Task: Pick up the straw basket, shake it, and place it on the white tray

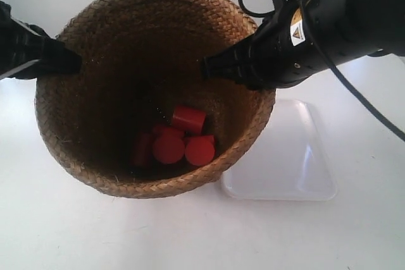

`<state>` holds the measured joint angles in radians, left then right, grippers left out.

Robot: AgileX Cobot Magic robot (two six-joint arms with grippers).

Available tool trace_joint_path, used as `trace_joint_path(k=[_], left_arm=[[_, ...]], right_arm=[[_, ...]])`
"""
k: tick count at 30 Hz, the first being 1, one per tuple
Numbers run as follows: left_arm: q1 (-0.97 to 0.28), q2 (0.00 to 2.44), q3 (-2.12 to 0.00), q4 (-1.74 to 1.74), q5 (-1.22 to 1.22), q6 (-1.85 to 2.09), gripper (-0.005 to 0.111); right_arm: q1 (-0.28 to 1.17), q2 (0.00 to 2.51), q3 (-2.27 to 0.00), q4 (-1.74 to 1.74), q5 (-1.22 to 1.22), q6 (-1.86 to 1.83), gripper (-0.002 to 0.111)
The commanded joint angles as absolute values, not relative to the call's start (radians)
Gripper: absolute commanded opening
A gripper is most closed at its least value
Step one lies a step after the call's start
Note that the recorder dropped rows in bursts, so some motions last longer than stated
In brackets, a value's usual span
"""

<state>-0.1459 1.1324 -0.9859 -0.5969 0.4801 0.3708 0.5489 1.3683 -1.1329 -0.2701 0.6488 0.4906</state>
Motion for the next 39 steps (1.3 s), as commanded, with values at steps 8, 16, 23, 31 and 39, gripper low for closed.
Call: trace_joint_path(k=[8,16,23,31,39], left_arm=[[-0.143,1.039,-1.051,-0.649,0.522,0.394,0.000],[-0.128,1.065,-1.072,-0.602,0.533,0.380,0.000],[-0.128,1.088,-1.072,-0.593,0.551,0.380,0.000],[-0.128,1.109,-1.000,-0.590,0.527,0.399,0.000],[-0.128,1.105,-0.971,-0.574,0.502,0.399,0.000]], right_arm=[[0.554,1.238,-1.123,-0.195,0.543,0.339,0.000],[0.547,1.296,-1.128,-0.158,0.567,0.340,0.000],[0.547,1.299,-1.128,-0.158,0.572,0.331,0.000],[0.547,1.348,-1.126,-0.158,0.583,0.318,0.000],[0.547,1.370,-1.126,-0.158,0.565,0.318,0.000]])
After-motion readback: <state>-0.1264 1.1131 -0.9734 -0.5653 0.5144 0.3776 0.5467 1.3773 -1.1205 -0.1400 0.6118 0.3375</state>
